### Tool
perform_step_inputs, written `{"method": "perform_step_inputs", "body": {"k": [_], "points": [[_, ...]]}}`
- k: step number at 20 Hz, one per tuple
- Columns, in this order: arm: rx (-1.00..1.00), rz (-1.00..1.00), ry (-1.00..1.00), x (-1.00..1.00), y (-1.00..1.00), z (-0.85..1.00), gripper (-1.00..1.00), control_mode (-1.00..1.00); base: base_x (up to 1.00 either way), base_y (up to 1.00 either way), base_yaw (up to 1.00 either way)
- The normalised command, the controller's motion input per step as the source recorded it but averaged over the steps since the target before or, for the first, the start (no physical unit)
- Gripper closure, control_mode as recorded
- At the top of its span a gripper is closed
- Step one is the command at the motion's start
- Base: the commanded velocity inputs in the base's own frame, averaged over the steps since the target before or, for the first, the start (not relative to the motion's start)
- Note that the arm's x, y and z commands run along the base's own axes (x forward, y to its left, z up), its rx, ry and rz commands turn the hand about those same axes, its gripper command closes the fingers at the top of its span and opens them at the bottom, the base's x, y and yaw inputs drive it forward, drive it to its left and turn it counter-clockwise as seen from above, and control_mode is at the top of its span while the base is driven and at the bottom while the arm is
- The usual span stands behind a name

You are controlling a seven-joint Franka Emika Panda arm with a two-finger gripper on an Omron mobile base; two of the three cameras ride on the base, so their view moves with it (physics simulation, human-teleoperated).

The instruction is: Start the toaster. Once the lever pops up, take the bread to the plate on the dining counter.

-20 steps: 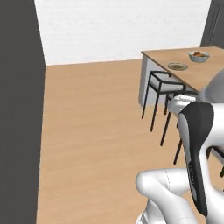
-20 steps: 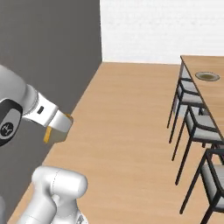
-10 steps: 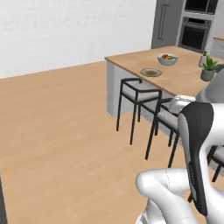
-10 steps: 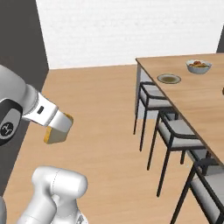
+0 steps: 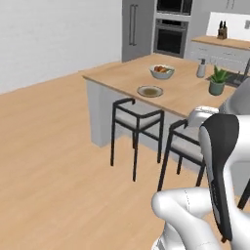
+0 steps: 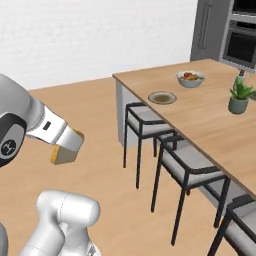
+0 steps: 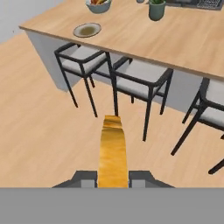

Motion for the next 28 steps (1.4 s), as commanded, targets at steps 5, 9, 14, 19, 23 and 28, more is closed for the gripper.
{"method": "perform_step_inputs", "body": {"k": [5, 9, 14, 19, 23, 28], "points": [[0.0, 0.0, 0.0, 0.0, 0.0, 0.0, 1.0, 1.0, 0.8, 0.8, -0.45], [0.0, 0.0, 0.0, 0.0, 0.0, 0.0, 1.0, 1.0, 0.8, 0.82, -0.45], [0.0, 0.0, 0.0, 0.0, 0.0, 0.0, 1.0, 1.0, 0.8, 0.76, -0.45], [0.0, 0.0, 0.0, 0.0, 0.0, 0.0, 1.0, 1.0, 0.81, 0.76, -0.45], [0.0, 0.0, 0.0, 0.0, 0.0, 0.0, 1.0, 1.0, 0.82, 0.7, -0.44], [0.0, 0.0, 0.0, 0.0, 0.0, 0.0, 1.0, 1.0, 0.97, 0.31, -0.34]]}}
